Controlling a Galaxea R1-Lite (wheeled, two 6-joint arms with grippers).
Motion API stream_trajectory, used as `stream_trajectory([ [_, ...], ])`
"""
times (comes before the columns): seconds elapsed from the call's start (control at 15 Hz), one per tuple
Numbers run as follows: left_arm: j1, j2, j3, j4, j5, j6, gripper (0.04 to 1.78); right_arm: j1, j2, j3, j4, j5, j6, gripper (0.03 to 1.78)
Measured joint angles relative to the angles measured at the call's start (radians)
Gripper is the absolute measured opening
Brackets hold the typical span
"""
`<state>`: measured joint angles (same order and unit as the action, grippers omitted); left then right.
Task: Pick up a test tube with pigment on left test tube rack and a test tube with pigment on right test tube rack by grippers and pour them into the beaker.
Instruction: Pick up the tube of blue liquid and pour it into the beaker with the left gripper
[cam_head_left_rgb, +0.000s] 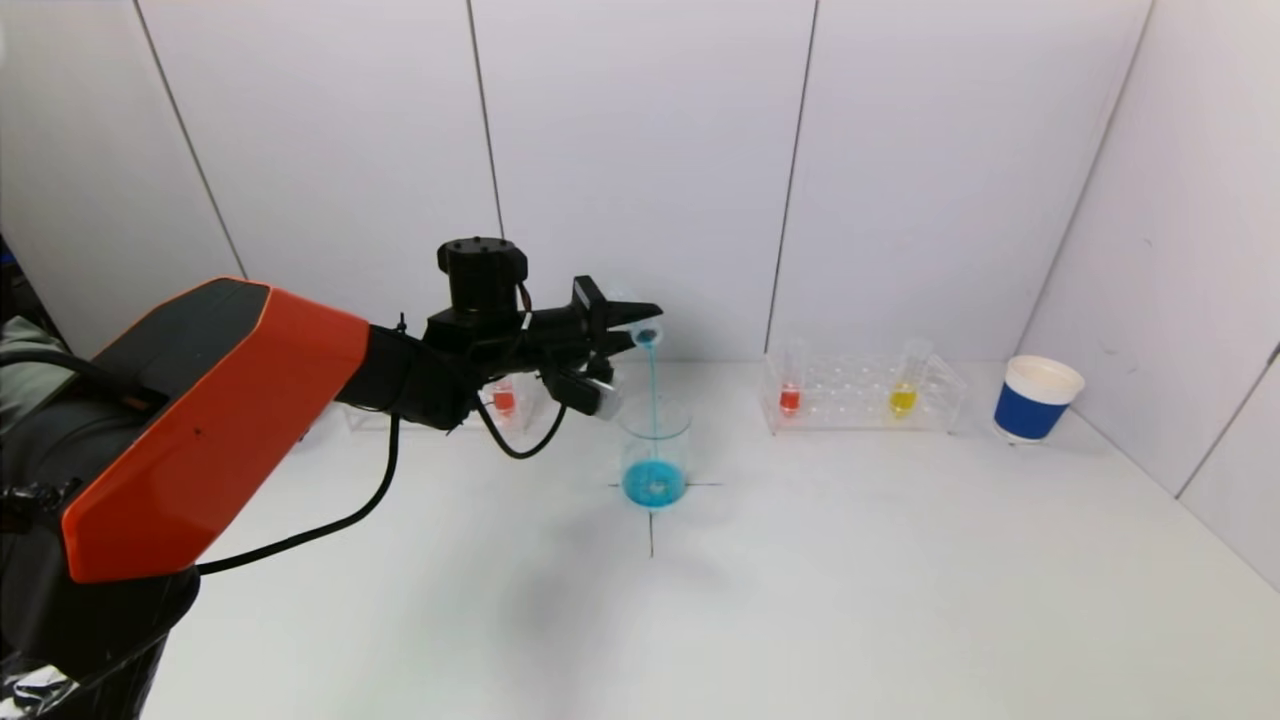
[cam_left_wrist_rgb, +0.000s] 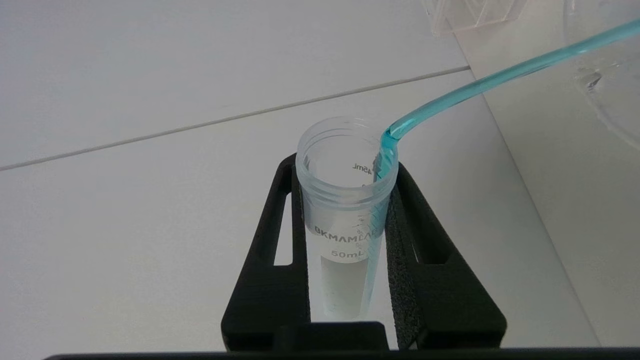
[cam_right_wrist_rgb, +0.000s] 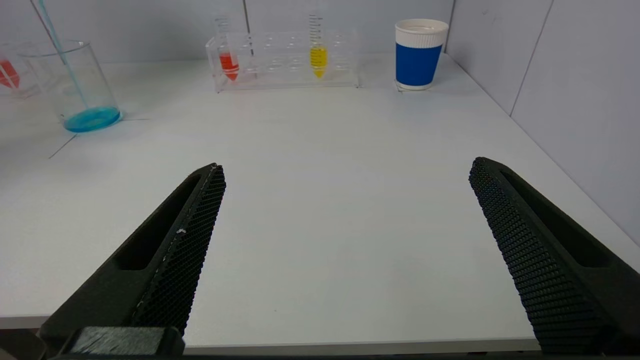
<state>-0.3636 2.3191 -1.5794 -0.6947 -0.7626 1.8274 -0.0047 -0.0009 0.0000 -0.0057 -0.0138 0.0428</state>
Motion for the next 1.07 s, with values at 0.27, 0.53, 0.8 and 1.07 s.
stream_trajectory([
  [0.27, 0.0, 0.007, -0.005, 0.001, -0.004, 0.043, 0.45, 0.0, 0.0, 0.0, 0.0, 0.0, 0.0, 1.77],
  [0.53, 0.0, 0.006, -0.005, 0.001, -0.009, 0.072, 0.45, 0.0, 0.0, 0.0, 0.0, 0.0, 0.0, 1.77],
  [0.8, 0.0, 0.002, -0.005, 0.0, -0.009, 0.073, 0.45, 0.0, 0.0, 0.0, 0.0, 0.0, 0.0, 1.77],
  [1.07, 0.0, -0.003, -0.002, 0.001, -0.004, 0.063, 0.45, 0.0, 0.0, 0.0, 0.0, 0.0, 0.0, 1.77],
])
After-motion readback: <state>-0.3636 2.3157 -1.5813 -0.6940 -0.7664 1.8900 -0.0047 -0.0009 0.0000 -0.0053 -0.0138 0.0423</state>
